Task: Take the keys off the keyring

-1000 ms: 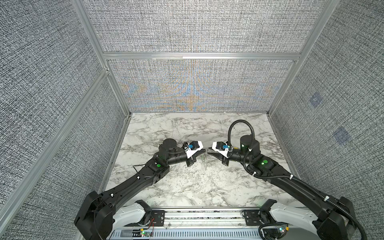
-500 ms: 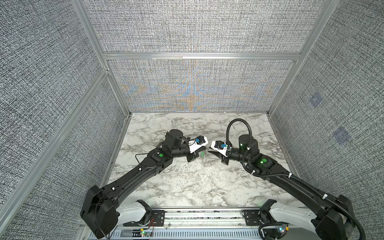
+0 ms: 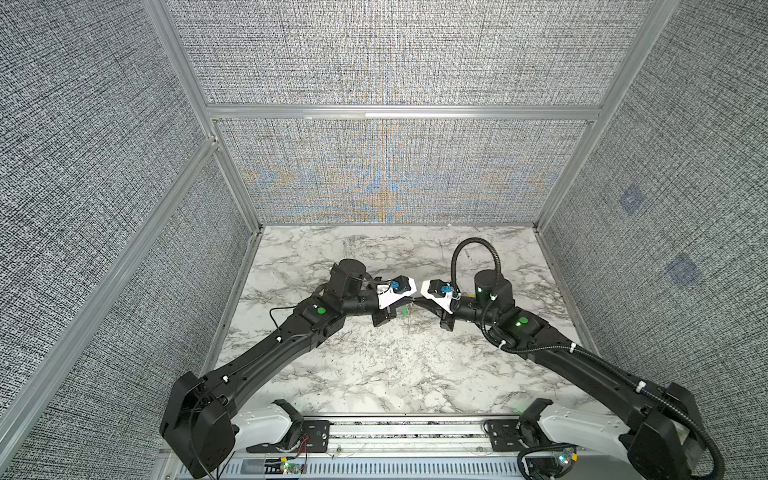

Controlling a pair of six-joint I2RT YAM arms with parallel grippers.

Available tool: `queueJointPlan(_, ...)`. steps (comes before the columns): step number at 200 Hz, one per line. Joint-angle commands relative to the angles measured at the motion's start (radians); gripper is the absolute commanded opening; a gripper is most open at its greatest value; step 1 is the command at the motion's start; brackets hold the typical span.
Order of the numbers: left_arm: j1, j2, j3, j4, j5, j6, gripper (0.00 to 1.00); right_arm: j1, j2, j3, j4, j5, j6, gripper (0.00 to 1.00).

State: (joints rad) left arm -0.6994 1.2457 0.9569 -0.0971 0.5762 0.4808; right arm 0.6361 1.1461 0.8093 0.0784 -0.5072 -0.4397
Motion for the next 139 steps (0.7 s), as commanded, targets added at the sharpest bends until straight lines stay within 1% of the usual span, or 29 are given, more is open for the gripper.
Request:
queueJointPlan(1, -0.001, 0.004, 0.013, -0.022, 0.042, 0.013, 0.00, -0.001, 0.002, 0.001, 0.026, -0.042, 0.001, 0.02)
queueJointPlan(5, -0.002, 0.005, 0.015, -0.025, 0.042, 0.013, 0.00, -0.001, 0.001, 0.001, 0.024, -0.052, 0.001, 0.00)
queueJointPlan(18, -0.002, 0.006, 0.017, -0.029, 0.038, 0.017, 0.01, -0.006, 0.000, 0.004, 0.019, -0.067, 0.004, 0.00)
queueJointPlan(28, -0.002, 0.001, 0.012, -0.013, 0.011, 0.002, 0.20, -0.007, 0.000, 0.004, 0.014, -0.073, 0.004, 0.00)
queueJointPlan(35, -0.001, -0.009, 0.004, 0.007, -0.021, -0.017, 0.30, -0.010, -0.003, 0.001, 0.021, -0.076, 0.008, 0.00)
queueJointPlan(44, 0.001, -0.028, -0.019, 0.051, -0.060, -0.056, 0.39, -0.011, -0.006, -0.007, 0.036, -0.074, 0.018, 0.00)
queueJointPlan(54, 0.014, -0.055, -0.068, 0.123, -0.075, -0.093, 0.44, -0.014, -0.008, -0.013, 0.056, -0.080, 0.030, 0.00)
queueJointPlan(69, 0.026, -0.089, -0.122, 0.212, -0.084, -0.143, 0.47, -0.014, -0.014, -0.022, 0.093, -0.078, 0.049, 0.00)
queueJointPlan(101, 0.029, -0.147, -0.233, 0.392, -0.138, -0.247, 0.49, -0.014, -0.020, -0.037, 0.150, -0.045, 0.073, 0.00)
queueJointPlan(118, 0.029, -0.162, -0.281, 0.474, -0.125, -0.275, 0.49, -0.013, -0.026, -0.054, 0.210, -0.033, 0.102, 0.00)
queueJointPlan(139, 0.028, -0.161, -0.307, 0.512, -0.111, -0.304, 0.49, -0.013, -0.025, -0.061, 0.257, -0.021, 0.138, 0.00)
